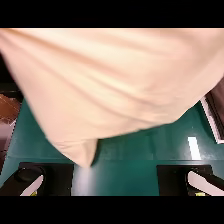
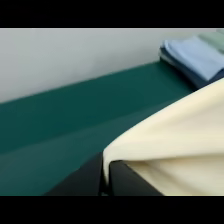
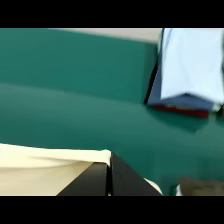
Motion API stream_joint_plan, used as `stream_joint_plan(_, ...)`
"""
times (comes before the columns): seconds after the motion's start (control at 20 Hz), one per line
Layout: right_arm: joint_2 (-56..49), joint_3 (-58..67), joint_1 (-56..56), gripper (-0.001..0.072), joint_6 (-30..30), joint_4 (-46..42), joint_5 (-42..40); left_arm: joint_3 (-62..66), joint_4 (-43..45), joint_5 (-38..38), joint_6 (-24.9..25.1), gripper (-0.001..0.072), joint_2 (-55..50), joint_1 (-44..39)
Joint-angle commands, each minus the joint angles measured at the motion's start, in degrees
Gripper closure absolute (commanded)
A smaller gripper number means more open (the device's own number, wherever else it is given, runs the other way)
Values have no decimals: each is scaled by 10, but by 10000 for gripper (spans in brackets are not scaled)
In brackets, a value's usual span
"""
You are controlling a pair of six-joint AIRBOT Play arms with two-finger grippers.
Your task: Fold the shirts.
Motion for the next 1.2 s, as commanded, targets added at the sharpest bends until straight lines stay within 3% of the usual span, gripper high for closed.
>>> stream_joint_plan(0.0, -81, -55, 19, 697, 5, 13, 2, -62, 26, -42, -1, 680, -106, 0)
stream_joint_plan(0.3, -266, -70, 76, 697, 5, 10, -18, -137, 23, 116, -8, 679, -353, 4)
stream_joint_plan(0.45, -309, -70, 92, 694, 5, 11, -43, -137, 21, 140, -47, 647, -420, 31)
stream_joint_plan(0.5, -315, -70, 94, 651, 5, 11, -52, -137, 13, 137, -48, 354, -426, 41)
stream_joint_plan(0.55, -318, -70, 94, 438, 5, 14, -57, -137, 2, 130, -48, 112, -426, 52)
stream_joint_plan(0.6, -317, -70, 90, 365, 5, 16, -59, -133, -3, 113, -48, 114, -425, 64)
stream_joint_plan(0.85, -294, -86, 43, 368, -12, 129, 60, -148, -17, -39, -24, 114, -362, 129)
stream_joint_plan(1.0, -232, -194, 23, 368, -28, 181, 61, -276, -42, -34, -16, 113, -284, 138)
stream_joint_plan(1.15, -150, -334, 23, 368, -42, 185, 10, -440, -135, 6, -11, 113, -225, 138)
